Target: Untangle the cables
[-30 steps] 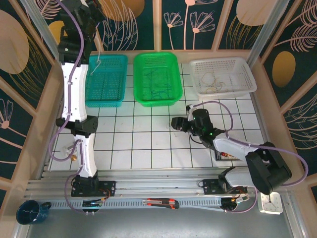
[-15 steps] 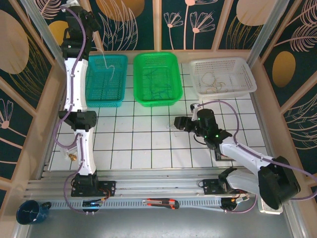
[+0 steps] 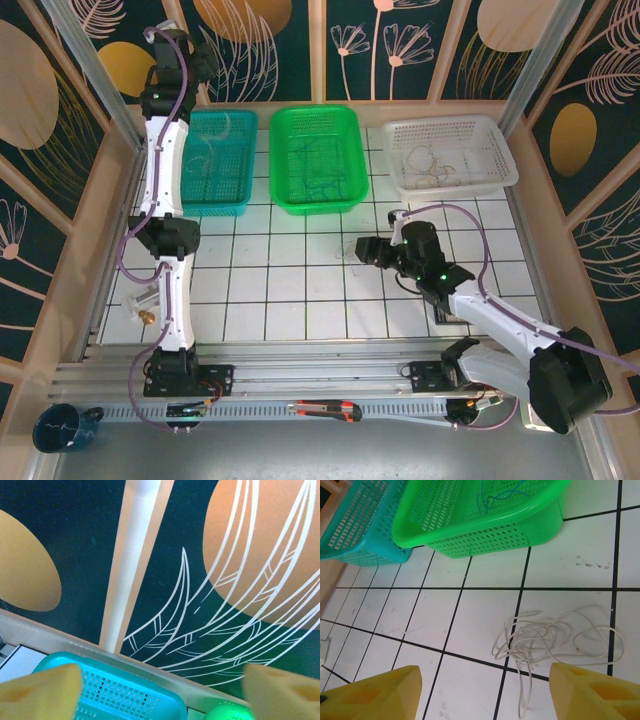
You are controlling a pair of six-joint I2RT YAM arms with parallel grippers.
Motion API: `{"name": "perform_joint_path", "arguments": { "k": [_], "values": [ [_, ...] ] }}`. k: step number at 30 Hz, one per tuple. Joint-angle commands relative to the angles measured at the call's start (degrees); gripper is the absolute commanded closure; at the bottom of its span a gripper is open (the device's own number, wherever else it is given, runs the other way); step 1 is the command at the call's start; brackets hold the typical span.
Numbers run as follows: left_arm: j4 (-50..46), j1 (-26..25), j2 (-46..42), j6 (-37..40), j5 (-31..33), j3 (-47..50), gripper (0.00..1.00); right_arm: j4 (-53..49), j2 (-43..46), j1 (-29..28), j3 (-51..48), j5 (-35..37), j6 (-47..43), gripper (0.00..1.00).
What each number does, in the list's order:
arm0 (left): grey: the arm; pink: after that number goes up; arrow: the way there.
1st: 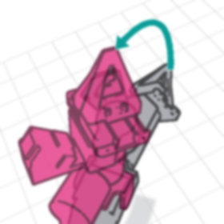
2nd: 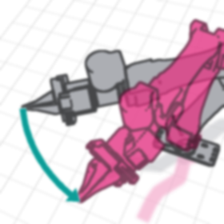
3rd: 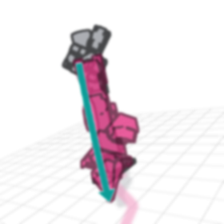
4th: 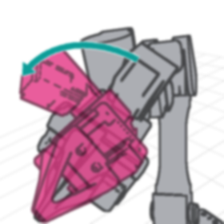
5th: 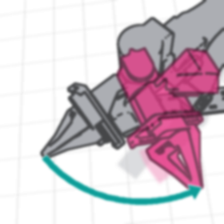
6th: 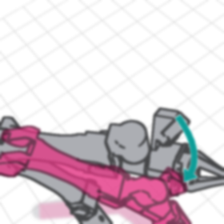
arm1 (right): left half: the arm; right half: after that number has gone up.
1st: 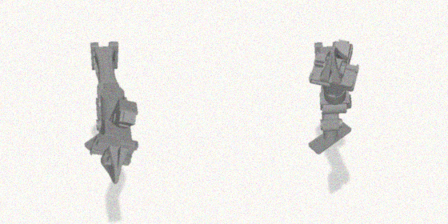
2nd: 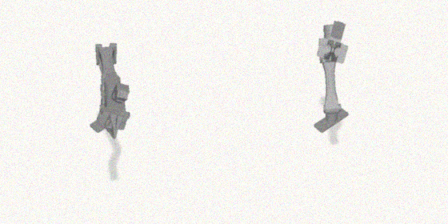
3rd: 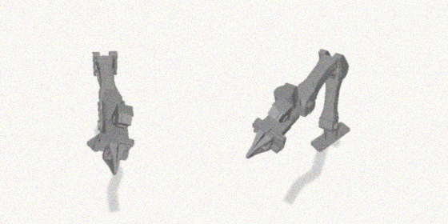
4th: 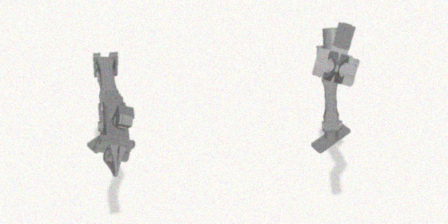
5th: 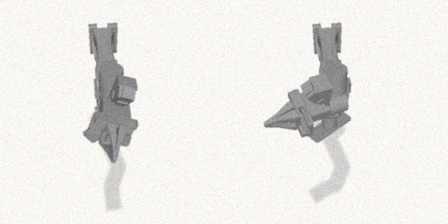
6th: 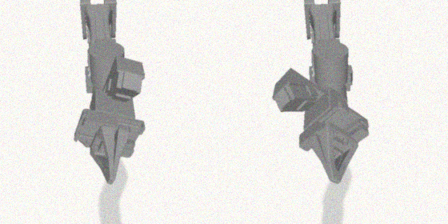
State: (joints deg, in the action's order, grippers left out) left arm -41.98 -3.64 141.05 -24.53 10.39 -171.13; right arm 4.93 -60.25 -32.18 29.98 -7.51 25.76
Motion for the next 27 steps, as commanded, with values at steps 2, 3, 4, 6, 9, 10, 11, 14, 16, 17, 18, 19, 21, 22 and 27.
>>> {"name": "perform_joint_path", "arguments": {
  "k": [2, 3, 4, 6, 9, 10, 11, 14, 16, 17, 18, 19, 21, 22, 27],
  "values": [
    [-1.87, 0.26, -3.24, -0.71, 0.41, -1.31, 0.01, -0.63, 0.43, 0.46, 1.05, 0.83, -1.40, 0.32],
    [-2.63, 0.21, -4.02, -1.00, 0.46, -1.25, 0.01, -0.40, 0.10, 0.50, 1.08, 0.68, -1.48, 0.32],
    [-3.43, 0.15, -4.60, -1.32, 0.19, -1.26, 0.01, -0.13, -0.16, 0.54, 1.07, 0.58, -1.50, 0.32],
    [-6.17, 0.20, -6.09, -2.10, -0.34, -1.23, 0.01, 0.29, -1.03, 2.19, 1.06, 0.35, -1.65, 0.32],
    [-12.44, 0.15, -8.17, -2.63, -1.26, -1.29, 0.01, 1.03, -2.27, 2.55, 1.15, 0.04, -1.67, 0.32],
    [-14.15, 0.18, -8.73, -2.54, -1.40, -1.25, 0.01, 1.35, -2.82, 2.60, 1.14, -0.09, -1.74, 0.32],
    [-16.13, 0.19, -9.47, -2.33, -1.55, -1.30, 0.01, 1.69, -3.39, 2.74, 1.18, -0.22, -1.76, 0.32],
    [-20.54, 0.17, -11.41, -2.18, -3.22, -1.30, 0.01, 2.42, -5.14, 3.12, 1.46, -0.36, -2.07, 0.32],
    [-22.04, 0.12, -12.81, -2.36, -5.11, -1.24, 0.01, 2.93, -6.57, 3.56, 1.89, -0.45, -2.26, 0.32],
    [-22.78, 0.12, -13.67, -2.36, -5.99, -1.27, 0.01, 3.03, -7.36, 3.83, 2.22, -0.49, -2.38, 0.32],
    [-23.41, 0.14, -14.62, -2.44, -6.43, -1.25, 0.01, 3.22, -8.12, 4.08, 2.58, -0.49, -2.47, 0.32],
    [-23.86, 0.13, -15.48, -2.53, -6.72, -1.27, 0.01, 3.37, -8.81, 4.27, 2.84, -0.49, -2.46, 0.32],
    [-24.66, 0.12, -17.43, -2.62, -7.72, -1.26, 0.01, 3.54, -10.56, 5.08, 3.69, -0.53, -2.32, 0.32],
    [-25.11, 0.12, -18.22, -2.70, -7.94, -1.27, 0.01, 3.58, -11.36, 5.29, 4.05, -0.56, -2.38, 0.32],
    [-27.19, 0.12, -22.95, -2.71, -8.96, 0.72, 0.01, 4.06, -15.33, 6.41, 6.24, -1.23, -2.64, 0.33]
  ]
}}
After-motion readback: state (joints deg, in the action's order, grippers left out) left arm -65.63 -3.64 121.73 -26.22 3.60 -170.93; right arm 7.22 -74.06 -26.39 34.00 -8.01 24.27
